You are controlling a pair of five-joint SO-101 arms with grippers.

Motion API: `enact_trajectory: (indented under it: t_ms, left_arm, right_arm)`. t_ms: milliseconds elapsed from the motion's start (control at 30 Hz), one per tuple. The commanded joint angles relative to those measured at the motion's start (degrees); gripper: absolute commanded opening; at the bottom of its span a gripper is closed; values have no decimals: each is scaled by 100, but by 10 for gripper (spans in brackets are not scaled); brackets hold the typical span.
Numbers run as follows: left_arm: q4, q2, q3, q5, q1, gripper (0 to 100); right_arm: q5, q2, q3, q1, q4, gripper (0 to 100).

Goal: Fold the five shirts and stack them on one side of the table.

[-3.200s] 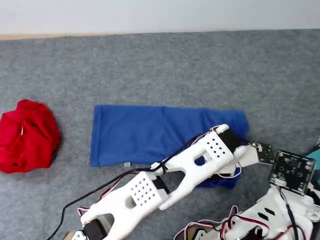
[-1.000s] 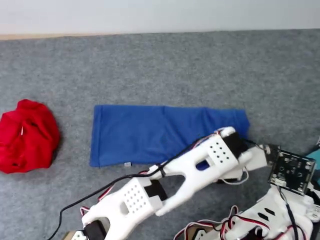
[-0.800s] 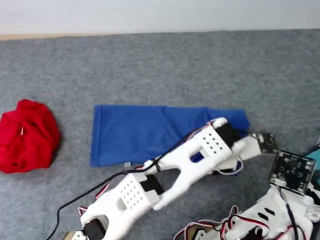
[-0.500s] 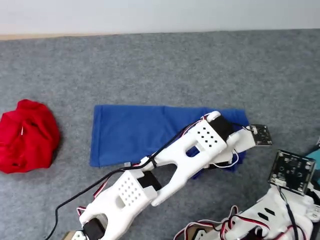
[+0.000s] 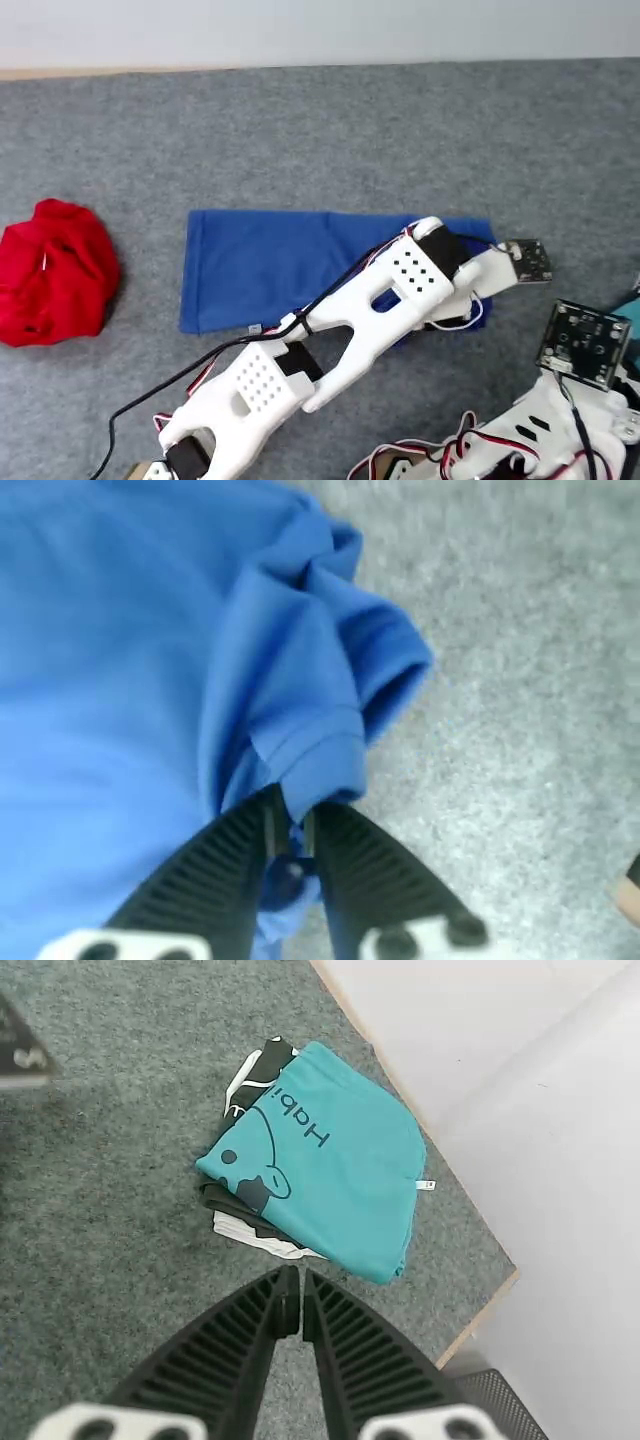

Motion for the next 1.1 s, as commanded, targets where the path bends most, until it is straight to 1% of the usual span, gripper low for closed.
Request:
enact_trajectory:
  t_ms: [0, 400, 633, 767, 1067]
  left_arm:
    - [141, -457, -479, 53, -62, 3]
    - [149, -615, -585, 53, -18, 3]
    - [149, -1591, 145, 53, 79, 2]
    - [141, -1864, 444, 53, 44, 2]
    - [9, -1468, 497, 26, 26, 2]
  right_arm:
    - [-18, -22, -18, -4, -127, 11]
    - [-18, -22, -9, -13, -127, 11]
    - [-18, -22, -9, -13, -127, 11]
    - [-18, -22, -9, -13, -127, 11]
    - [-18, -22, -18, -4, -101, 11]
